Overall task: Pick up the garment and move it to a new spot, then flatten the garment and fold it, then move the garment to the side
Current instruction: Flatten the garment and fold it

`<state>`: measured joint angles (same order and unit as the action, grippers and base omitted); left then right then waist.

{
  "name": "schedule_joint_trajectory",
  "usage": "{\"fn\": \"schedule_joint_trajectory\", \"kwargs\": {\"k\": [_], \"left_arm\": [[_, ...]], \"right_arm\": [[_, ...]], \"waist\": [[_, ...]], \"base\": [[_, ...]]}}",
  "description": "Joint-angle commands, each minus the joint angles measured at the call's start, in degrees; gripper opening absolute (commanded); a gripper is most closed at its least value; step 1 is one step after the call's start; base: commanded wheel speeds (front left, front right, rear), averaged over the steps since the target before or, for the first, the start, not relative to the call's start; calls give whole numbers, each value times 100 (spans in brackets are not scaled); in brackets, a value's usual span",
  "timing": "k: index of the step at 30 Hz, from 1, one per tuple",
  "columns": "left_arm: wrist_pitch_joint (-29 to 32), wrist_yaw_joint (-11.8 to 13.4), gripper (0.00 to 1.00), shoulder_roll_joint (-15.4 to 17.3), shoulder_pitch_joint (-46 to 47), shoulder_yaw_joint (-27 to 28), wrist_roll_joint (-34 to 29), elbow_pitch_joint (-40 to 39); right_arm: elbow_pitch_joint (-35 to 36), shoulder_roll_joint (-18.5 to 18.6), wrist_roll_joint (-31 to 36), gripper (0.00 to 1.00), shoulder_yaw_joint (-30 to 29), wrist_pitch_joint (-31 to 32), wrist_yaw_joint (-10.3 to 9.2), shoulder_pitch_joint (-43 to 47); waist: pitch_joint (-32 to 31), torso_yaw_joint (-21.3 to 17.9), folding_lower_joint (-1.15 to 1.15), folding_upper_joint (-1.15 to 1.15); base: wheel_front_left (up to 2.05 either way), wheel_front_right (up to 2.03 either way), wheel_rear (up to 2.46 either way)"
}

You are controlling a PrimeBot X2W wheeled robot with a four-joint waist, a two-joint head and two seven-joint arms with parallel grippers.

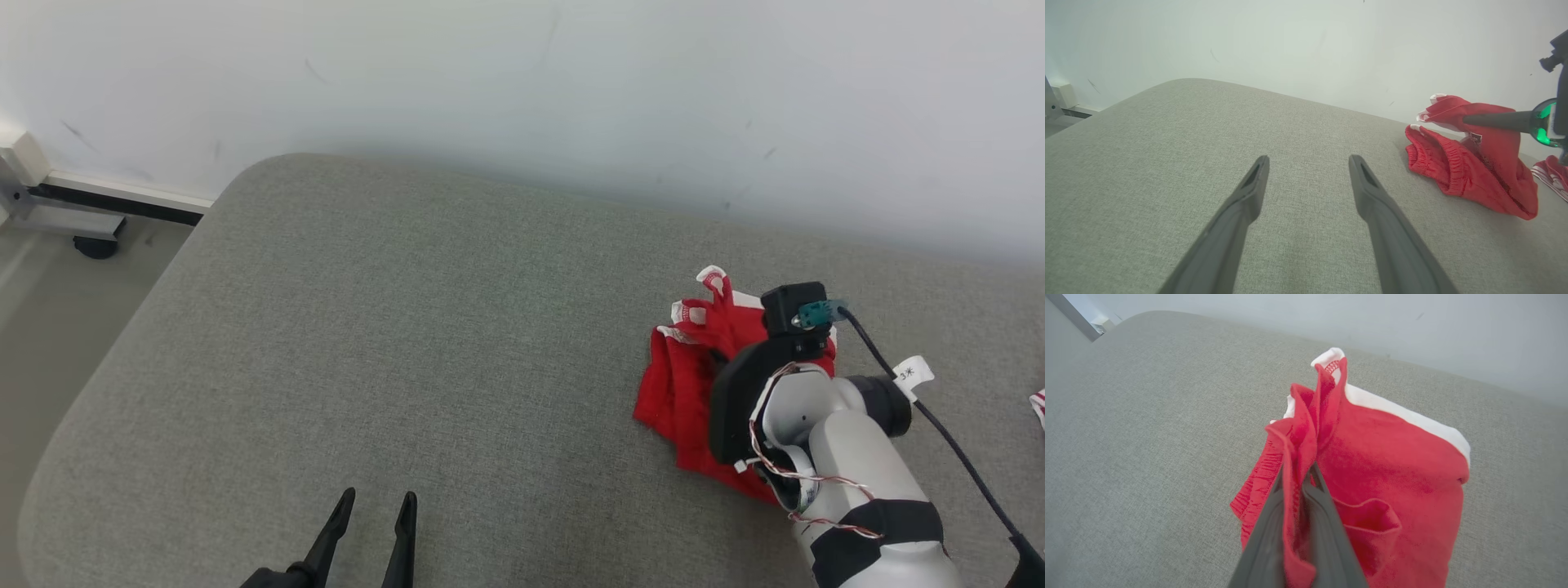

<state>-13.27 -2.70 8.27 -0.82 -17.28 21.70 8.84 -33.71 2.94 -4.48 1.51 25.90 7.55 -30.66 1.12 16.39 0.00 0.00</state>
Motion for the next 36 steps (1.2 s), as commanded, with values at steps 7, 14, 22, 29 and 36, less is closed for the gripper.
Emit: {"fn": "schedule_joint_trajectory", "kwargs": {"k": [7, 14, 22, 29, 36], "left_arm": [[-16, 4, 100, -9, 33, -50, 92, 58], [-33, 66, 100, 27, -79, -3, 114, 61], [-55, 93, 100, 22, -141, -26, 153, -6], [-61, 76, 100, 23, -64, -61, 189, 27], [-69, 57, 100, 20, -59, -113, 212, 112]], "right_arm": [[-546, -11, -1061, 100, 398, -339, -15, -142], [-361, 17, -2062, 100, 663, -867, -15, -230], [-261, 294, -234, 100, -536, -1146, -14, 185], [-365, 71, 377, 20, -675, -1302, -7, 611], [-544, -13, -341, 5, 722, -1597, -7, 821]], "waist": [[-30, 71, 0, 0], [-128, -14, 0, 0], [-189, -128, 0, 0], [-127, -144, 0, 0], [-204, -83, 0, 0]], "base": [[0, 0, 0], [0, 0, 0], [0, 0, 0], [0, 0, 0], [0, 0, 0]]}}
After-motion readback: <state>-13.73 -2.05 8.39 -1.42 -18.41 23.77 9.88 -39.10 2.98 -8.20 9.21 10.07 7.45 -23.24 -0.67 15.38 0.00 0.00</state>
